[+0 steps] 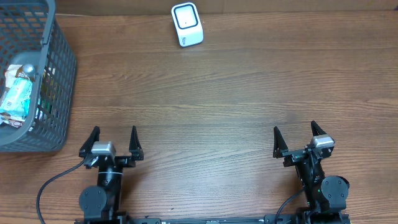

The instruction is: Scan the item barcode

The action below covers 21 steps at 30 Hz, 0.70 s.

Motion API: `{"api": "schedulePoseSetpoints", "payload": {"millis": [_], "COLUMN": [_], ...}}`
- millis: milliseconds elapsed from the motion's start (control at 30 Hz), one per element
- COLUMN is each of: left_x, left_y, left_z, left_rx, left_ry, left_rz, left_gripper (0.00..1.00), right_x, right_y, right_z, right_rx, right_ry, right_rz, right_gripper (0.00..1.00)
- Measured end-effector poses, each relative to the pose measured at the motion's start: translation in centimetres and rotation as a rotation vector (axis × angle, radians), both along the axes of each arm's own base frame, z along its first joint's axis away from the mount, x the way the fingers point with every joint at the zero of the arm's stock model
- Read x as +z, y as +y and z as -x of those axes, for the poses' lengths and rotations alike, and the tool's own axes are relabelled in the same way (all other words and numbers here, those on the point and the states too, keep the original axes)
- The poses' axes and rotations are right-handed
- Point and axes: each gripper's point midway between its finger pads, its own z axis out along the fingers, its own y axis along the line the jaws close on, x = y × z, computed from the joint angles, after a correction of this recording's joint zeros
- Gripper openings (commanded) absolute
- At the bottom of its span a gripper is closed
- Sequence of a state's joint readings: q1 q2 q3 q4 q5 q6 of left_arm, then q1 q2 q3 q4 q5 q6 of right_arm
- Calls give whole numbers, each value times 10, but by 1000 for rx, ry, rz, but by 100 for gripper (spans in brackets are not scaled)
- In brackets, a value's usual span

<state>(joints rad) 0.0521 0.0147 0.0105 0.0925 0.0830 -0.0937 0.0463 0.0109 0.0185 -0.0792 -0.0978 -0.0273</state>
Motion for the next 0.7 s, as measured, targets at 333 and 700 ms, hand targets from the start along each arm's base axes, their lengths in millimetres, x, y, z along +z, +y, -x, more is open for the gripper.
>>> {"api": "schedulePoseSetpoints", "payload": {"millis": [333, 700], "left_x": [149, 328], "left_y": [-11, -8], "left_z": [50, 115], "left_rx": [-47, 22], "left_ry": [-335, -494], "left_rz": [-34, -118], "left_gripper": [100, 100], "right_x": [0, 0], "right_y": [0, 0], "right_z": [0, 0], "right_rx": [0, 0], "right_ry": [-1, 0], "right_rz": [0, 0], "right_gripper": [100, 100]}}
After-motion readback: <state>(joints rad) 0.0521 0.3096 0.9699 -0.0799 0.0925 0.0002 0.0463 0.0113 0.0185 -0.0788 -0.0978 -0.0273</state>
